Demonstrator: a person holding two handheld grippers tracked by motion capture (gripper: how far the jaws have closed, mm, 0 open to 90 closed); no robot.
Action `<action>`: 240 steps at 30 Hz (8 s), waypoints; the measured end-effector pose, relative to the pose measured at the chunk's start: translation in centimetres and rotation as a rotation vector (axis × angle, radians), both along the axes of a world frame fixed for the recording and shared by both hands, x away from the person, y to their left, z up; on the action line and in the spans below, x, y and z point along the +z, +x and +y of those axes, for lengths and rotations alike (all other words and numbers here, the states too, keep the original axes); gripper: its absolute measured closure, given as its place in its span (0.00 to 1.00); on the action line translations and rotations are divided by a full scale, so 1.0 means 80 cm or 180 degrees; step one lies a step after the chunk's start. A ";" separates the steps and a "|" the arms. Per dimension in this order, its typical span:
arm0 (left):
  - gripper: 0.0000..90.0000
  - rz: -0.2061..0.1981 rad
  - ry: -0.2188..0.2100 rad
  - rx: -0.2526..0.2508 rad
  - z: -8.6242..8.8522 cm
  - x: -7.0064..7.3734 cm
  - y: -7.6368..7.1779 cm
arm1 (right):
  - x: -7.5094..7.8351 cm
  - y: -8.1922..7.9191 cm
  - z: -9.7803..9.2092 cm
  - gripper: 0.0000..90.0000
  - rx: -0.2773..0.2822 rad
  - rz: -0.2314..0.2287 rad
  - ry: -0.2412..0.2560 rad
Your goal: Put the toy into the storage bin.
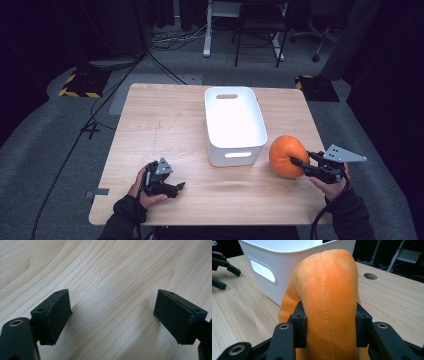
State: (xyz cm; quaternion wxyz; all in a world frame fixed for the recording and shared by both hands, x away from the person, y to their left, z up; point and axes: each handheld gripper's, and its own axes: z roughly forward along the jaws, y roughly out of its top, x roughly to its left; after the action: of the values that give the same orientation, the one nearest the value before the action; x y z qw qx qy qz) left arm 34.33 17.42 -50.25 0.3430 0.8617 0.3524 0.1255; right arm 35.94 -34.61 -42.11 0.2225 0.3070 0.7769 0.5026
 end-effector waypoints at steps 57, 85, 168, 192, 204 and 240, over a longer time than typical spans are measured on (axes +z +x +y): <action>0.16 -0.0004 -0.0004 0.0010 0.000 0.000 0.000 | 0.127 0.033 0.040 0.62 0.0012 -0.0594 0.0171; 0.16 -0.0005 0.0005 0.0004 0.000 0.000 0.000 | 0.141 0.044 0.081 0.61 0.0143 -0.0610 0.0233; 0.16 -0.0011 0.0000 0.0008 0.000 0.000 0.000 | 0.076 0.112 0.184 0.52 0.0492 0.0049 -0.0086; 0.16 -0.0010 0.0008 0.0004 0.000 0.000 0.000 | 0.082 0.122 0.199 0.45 0.0694 0.0422 -0.0714; 0.16 -0.0021 0.0006 0.0013 0.000 0.000 0.000 | 0.078 0.127 0.204 0.42 0.0649 0.0556 -0.0829; 0.16 -0.0016 0.0008 0.0010 0.000 0.000 0.000 | 0.069 0.134 0.200 0.48 0.0630 0.0756 -0.0923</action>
State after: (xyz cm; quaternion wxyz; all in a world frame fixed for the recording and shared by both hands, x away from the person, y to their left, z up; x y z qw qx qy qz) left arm 34.33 17.43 -50.24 0.3426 0.8612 0.3527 0.1286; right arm 46.63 -18.65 -36.58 0.1207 0.2511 0.8882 0.3653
